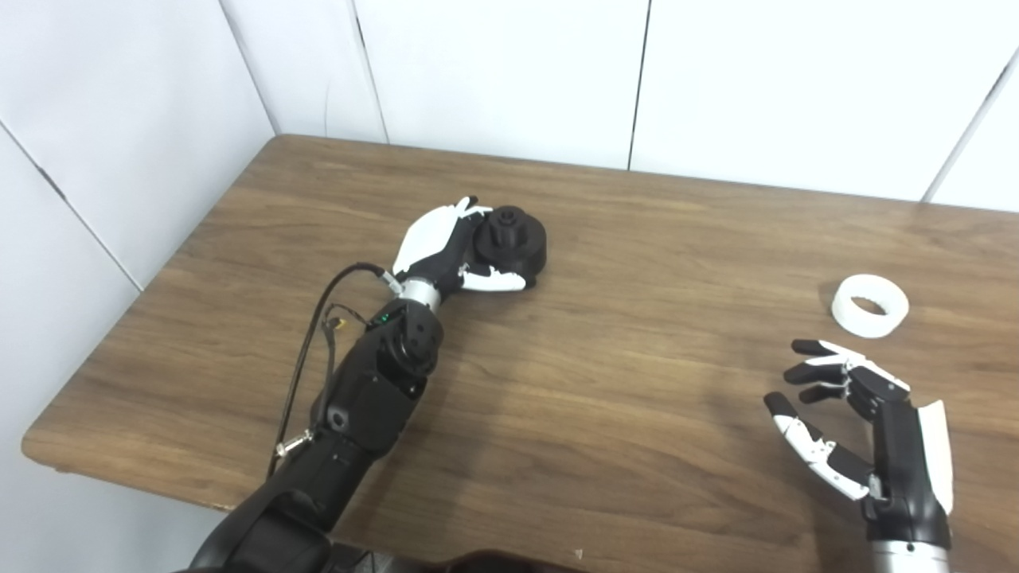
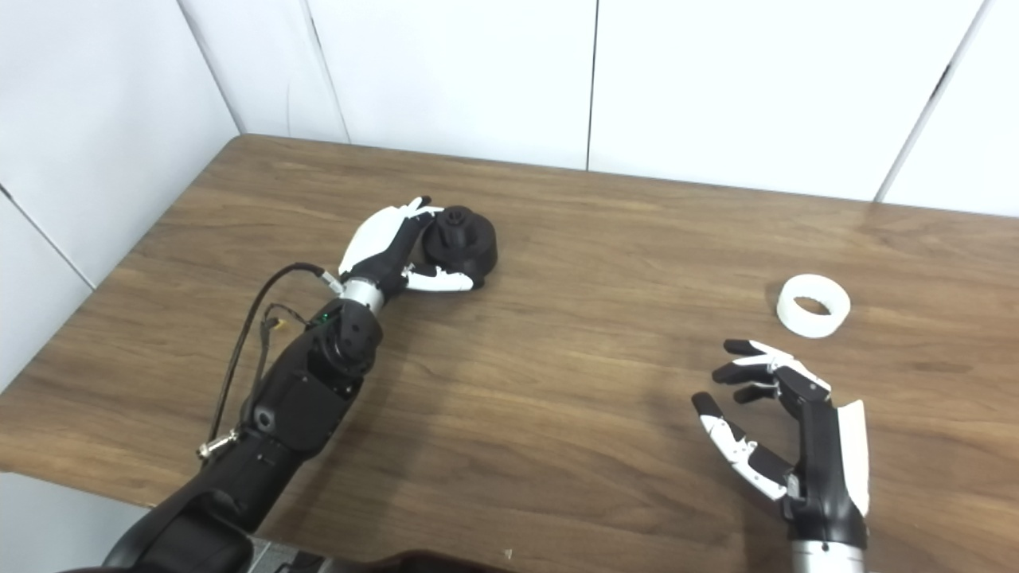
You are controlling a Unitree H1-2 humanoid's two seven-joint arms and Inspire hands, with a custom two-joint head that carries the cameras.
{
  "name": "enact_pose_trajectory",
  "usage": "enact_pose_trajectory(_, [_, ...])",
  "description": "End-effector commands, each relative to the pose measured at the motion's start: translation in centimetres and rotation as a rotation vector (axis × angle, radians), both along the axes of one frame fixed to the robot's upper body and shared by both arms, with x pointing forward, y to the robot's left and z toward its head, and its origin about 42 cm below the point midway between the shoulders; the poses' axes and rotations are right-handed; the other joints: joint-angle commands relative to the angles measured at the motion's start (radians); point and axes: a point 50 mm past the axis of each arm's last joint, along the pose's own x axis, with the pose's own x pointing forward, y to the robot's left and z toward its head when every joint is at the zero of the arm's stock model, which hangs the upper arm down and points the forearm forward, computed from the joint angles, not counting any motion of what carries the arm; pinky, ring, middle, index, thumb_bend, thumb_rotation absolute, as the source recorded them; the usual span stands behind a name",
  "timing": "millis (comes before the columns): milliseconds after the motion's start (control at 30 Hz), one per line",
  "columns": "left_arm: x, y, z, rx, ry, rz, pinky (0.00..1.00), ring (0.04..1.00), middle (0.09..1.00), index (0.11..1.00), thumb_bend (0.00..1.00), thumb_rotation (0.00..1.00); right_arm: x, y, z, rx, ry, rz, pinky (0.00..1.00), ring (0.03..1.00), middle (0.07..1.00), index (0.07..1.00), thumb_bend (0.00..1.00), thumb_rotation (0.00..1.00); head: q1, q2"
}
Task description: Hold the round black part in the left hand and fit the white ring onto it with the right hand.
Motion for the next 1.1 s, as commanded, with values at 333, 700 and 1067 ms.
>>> enact_pose_trajectory(333, [0.6,-0.1,0.7,-0.032,-0.09,0.005,0.99,0.992,0.956,0.645,0.81,0.23,-0.8,0.8,0.3,0.057,-0.006,-0.03,0.48,0.583,0.702,0.499,0.5,0.17,0.005,0.004])
enact_pose_trajectory(700, [0.1,-0.2,0.4,-0.039,-0.087,0.0,0.99,0.983,0.946,0.617,0.82,0.2,-0.8,0.8,0.4,0.05,-0.011,-0.031,0.48,0.584,0.703,0.499,0.5,0.17,0.002,0.007])
enact_pose_trajectory(1067, [-2.3,-1.8,-0.7,-0.073,-0.079,-0.055,0.92,0.965,0.931,0.599,0.85,0.22,-0.7,0.8,0.5,0.05,-0.012,-0.028,0.48,0.587,0.706,0.499,0.5,0.17,-0.005,0.01])
